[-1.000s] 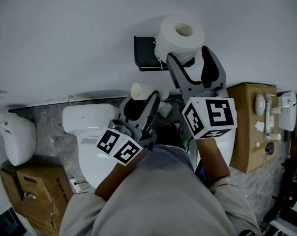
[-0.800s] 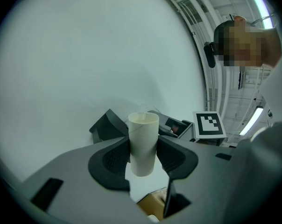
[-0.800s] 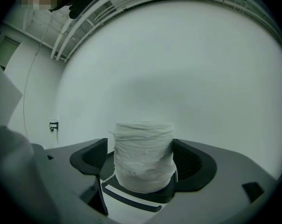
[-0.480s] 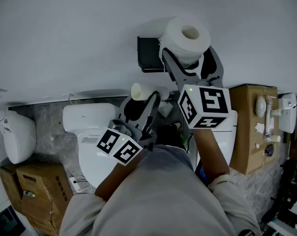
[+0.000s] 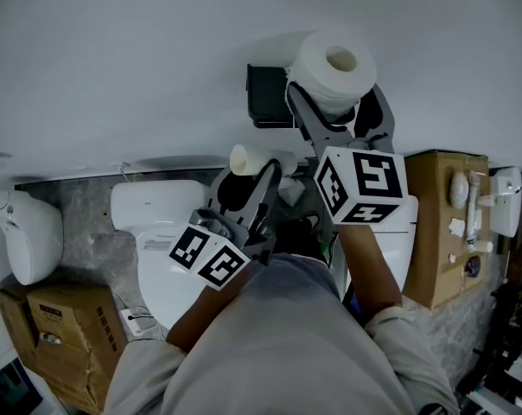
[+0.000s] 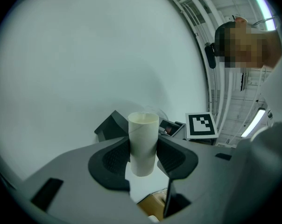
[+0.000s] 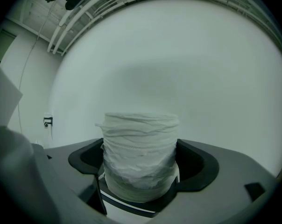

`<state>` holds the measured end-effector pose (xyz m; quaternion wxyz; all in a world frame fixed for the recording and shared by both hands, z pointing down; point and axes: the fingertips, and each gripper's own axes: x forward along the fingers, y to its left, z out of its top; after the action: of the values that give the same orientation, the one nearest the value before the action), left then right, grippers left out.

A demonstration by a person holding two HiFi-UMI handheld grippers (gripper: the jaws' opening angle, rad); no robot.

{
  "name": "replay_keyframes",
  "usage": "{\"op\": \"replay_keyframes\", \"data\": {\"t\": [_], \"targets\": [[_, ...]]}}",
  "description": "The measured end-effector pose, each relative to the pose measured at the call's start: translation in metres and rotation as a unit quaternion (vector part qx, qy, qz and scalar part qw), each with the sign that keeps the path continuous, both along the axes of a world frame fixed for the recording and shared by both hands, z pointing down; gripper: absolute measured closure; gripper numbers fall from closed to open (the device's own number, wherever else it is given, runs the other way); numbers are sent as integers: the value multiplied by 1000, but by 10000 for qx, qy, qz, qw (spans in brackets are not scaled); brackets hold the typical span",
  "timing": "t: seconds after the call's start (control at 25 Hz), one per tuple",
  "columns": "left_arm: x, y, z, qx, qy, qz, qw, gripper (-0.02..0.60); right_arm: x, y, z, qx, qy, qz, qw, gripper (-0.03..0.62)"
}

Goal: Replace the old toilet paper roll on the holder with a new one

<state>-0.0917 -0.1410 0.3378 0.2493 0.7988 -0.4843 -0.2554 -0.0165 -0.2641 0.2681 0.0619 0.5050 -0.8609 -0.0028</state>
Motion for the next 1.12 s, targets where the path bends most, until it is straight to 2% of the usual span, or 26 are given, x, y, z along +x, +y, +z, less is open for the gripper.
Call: {"op": "replay_keyframes", "data": {"t": [0.68,1.12], "targets": [[8,12,-1,-53,64,48,10000,411,6,4,0,-118,-188,-378,9990,143],[12,13,-2,-49,51,149,9999,411,9,8,0,-173,-269,-415,9986,143]]}}
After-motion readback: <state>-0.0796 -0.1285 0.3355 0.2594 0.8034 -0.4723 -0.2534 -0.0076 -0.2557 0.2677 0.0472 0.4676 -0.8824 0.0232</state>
